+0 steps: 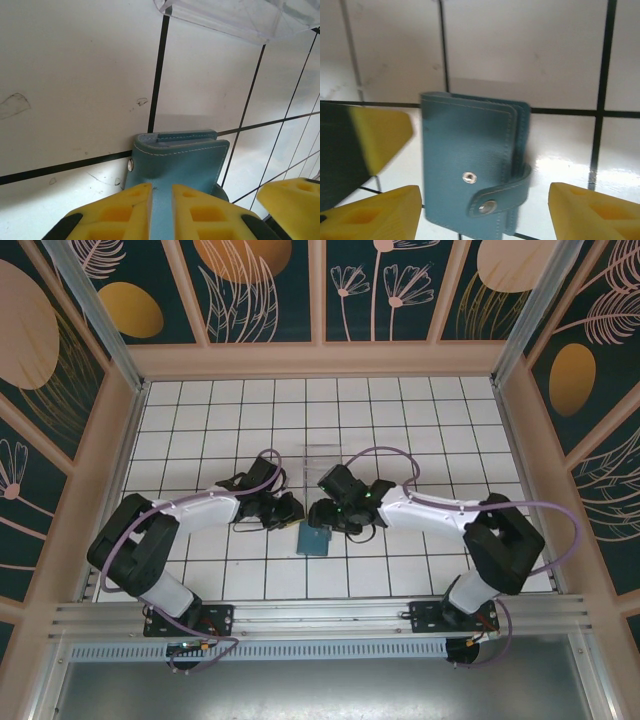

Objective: Take the credit cards out of the card holder

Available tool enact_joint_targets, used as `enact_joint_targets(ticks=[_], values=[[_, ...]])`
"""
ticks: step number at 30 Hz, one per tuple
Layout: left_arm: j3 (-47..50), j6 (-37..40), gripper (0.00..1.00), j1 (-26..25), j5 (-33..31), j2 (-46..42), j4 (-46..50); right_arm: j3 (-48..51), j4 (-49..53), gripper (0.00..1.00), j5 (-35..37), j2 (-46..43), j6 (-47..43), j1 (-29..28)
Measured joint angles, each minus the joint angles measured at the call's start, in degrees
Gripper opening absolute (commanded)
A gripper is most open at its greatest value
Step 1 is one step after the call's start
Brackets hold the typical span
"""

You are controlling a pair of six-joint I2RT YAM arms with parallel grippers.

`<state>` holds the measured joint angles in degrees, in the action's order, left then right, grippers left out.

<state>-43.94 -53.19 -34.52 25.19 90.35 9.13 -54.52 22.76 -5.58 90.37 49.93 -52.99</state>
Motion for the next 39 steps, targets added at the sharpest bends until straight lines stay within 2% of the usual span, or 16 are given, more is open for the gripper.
enact_joint_targets(ticks=[12,16,20,24,32,39], values=[[-1.2,1.0,0.20,0.0,-0.4,-0.4,2.4,3.3,2.4,0.35,-0.3,0.5,2.2,0.0],[-2.7,2.2,0.22,0.0,-0.5,-0.4,3.7,5.7,1.6,0.15,-0.3,-1.4,3.4,0.0],[-4.6,3.3,0.23,-0.8,-2.2,-0.4,6.1,7.4,-1.1,0.01,-0.5,-2.0,3.9,0.0],[-6.0,4.2,0.25,-2.4,-4.4,-0.4,9.1,9.1,-4.2,0.00,-0.9,-4.1,4.1,0.0],[-9.9,5.6,0.51,-6.0,-7.2,-0.4,13.5,11.4,-10.7,0.00,-2.4,-9.9,4.6,0.0],[-10.6,5.7,0.59,-7.1,-8.0,-0.4,15.1,11.6,-13.6,0.00,-4.0,-10.5,5.0,0.0]])
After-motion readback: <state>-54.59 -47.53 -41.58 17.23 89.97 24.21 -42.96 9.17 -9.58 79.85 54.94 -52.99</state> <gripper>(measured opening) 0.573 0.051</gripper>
